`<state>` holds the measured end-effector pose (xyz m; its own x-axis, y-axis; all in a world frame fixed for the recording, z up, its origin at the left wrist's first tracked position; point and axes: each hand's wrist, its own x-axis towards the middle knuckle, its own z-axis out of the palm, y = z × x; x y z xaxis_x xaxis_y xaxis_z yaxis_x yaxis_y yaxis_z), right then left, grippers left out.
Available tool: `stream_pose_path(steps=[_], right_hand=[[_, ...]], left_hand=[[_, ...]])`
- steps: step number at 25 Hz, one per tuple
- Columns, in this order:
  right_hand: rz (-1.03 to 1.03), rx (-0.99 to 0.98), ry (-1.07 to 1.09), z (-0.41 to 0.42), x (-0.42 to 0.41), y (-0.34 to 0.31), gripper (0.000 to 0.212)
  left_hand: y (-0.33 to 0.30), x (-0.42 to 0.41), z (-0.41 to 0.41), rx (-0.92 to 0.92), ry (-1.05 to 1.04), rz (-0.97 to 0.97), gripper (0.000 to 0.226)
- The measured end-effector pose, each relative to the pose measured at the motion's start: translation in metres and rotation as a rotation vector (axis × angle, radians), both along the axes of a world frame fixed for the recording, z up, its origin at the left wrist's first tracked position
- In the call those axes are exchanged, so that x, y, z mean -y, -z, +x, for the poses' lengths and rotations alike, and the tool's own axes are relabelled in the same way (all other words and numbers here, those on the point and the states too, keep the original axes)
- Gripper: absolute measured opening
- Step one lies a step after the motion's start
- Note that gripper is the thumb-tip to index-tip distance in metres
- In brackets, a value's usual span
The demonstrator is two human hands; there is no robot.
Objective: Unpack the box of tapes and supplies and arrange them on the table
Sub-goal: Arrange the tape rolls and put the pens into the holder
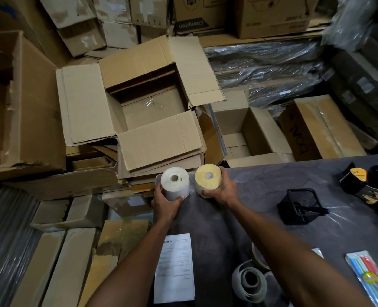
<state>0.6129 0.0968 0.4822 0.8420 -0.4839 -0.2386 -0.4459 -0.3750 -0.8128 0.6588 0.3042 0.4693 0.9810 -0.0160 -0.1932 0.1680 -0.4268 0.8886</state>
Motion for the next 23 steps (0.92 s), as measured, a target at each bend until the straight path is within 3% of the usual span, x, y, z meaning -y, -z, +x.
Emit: stream_pose_path(steps=[2,5,8,12,15,18,23], right_hand=[[0.014,-0.034,0.007,-0.003,0.001,-0.001,0.124],[0.037,-0.096,-0.020,-0.013,0.003,-0.005,0.121],[0.090,-0.167,-0.039,-0.030,0.007,-0.019,0.124],[0.034,-0.135,-0.039,-0.064,0.007,-0.041,0.097],[-0.042,-0.059,-0.029,-0.095,0.000,-0.060,0.071],[-0.089,0.019,-0.030,-0.124,-0.011,-0.077,0.053],[-0.043,0.142,-0.019,-0.173,-0.026,-0.100,0.046]], left_hand=[[-0.004,-0.001,-0.005,-0.068,-0.014,-0.038,0.107],[-0.018,-0.007,-0.015,-0.145,-0.072,-0.049,0.102],[-0.026,-0.014,-0.032,-0.111,-0.014,0.028,0.089],[-0.045,-0.018,-0.060,-0.031,0.051,0.065,0.045],[-0.066,-0.021,-0.084,-0.014,0.122,0.022,0.025],[-0.082,-0.025,-0.110,-0.008,0.234,0.019,0.017],[-0.092,-0.028,-0.150,0.029,0.334,0.004,0.016]])
